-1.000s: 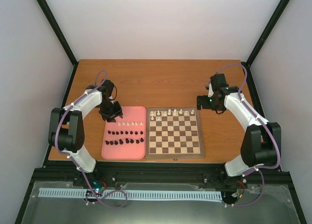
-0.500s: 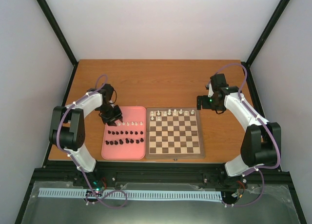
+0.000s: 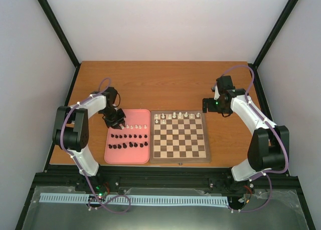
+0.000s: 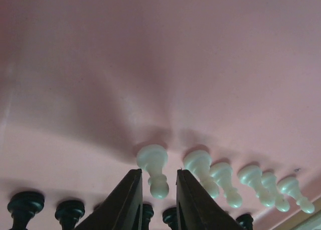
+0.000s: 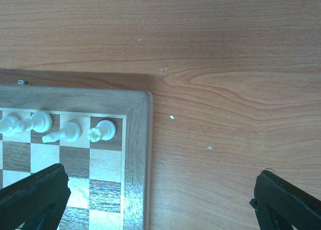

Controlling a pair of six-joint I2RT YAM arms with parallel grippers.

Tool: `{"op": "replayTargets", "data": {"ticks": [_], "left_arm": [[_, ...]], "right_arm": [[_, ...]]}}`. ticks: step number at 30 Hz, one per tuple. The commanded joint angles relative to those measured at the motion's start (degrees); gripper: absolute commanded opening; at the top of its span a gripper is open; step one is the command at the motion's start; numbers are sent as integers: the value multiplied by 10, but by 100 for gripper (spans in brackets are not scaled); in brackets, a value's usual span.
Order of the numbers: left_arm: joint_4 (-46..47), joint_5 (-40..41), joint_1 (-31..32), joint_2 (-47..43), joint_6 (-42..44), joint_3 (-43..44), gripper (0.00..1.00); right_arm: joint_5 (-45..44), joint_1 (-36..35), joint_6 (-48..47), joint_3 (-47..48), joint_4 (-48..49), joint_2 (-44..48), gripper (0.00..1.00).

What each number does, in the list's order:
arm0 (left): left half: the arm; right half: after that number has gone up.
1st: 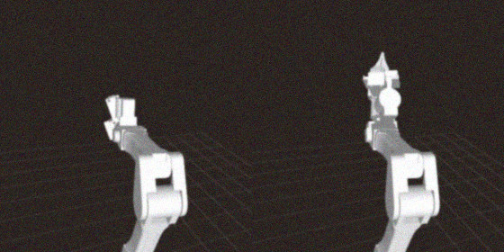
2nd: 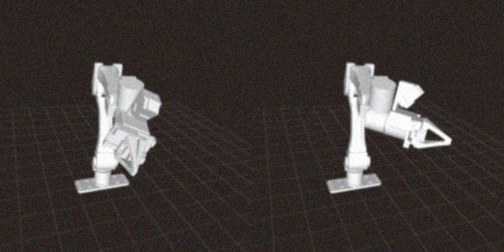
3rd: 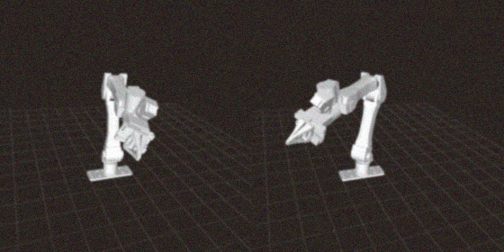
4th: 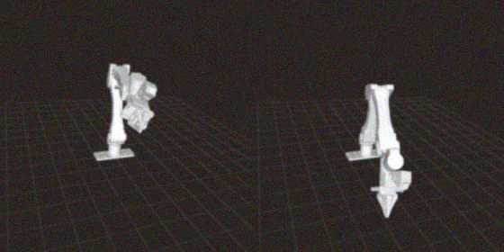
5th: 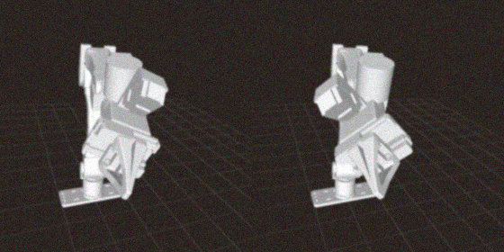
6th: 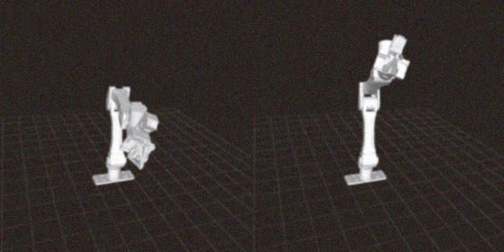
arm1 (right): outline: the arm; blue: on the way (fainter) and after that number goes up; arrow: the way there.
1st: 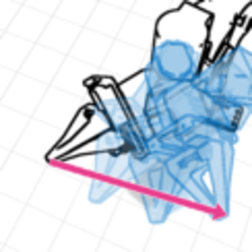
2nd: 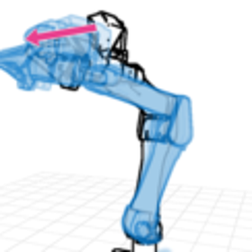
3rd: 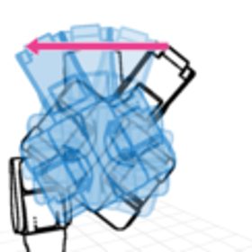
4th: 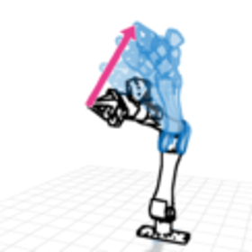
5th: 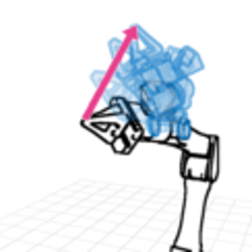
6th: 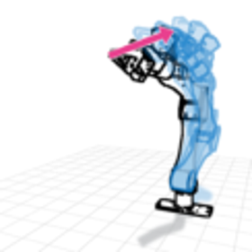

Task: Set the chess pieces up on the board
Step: Pick up the chess piece from the storage box.

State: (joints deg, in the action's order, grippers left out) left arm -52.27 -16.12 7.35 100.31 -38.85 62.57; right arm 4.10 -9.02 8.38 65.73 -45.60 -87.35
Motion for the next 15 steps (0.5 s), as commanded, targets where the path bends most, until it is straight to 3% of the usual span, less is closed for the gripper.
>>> {"op": "replayTargets", "data": {"ticks": [1,12,15], "left_arm": [[4,2,-10,12,-4,8,19],[-38,22,-14,8,22,55,1],[-59,22,-12,-5,32,83,1]], "right_arm": [[-2,5,-2,-2,2,-2,100],[-3,5,-2,1,2,-6,100],[-2,5,-2,1,2,-8,100]]}}
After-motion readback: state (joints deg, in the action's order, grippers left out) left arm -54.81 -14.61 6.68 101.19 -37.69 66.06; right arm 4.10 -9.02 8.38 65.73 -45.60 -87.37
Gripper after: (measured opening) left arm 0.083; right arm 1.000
